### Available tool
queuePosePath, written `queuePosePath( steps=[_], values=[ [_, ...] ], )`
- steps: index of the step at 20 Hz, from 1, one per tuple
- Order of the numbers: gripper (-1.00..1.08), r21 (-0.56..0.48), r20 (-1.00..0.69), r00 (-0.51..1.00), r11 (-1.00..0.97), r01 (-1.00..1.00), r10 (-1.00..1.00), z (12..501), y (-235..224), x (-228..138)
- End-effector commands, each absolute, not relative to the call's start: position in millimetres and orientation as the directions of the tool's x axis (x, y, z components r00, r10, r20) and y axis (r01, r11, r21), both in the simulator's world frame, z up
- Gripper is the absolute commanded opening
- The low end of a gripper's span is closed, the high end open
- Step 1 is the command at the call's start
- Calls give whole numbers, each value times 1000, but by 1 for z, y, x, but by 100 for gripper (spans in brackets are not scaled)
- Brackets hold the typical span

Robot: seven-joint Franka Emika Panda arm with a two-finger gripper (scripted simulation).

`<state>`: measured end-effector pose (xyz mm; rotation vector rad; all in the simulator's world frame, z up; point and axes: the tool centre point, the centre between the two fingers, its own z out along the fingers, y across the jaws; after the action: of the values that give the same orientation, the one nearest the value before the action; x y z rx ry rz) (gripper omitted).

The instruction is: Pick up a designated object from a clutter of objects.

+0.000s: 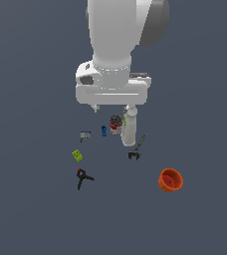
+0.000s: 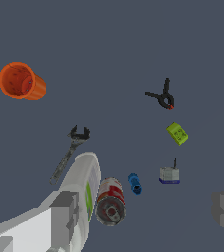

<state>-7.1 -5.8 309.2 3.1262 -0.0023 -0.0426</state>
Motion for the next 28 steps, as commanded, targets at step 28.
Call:
queuePosePath(
  steps=[28],
  values=[
    [100,12,-27,998,-999,-52,-52,251,-5,-17]
  ],
)
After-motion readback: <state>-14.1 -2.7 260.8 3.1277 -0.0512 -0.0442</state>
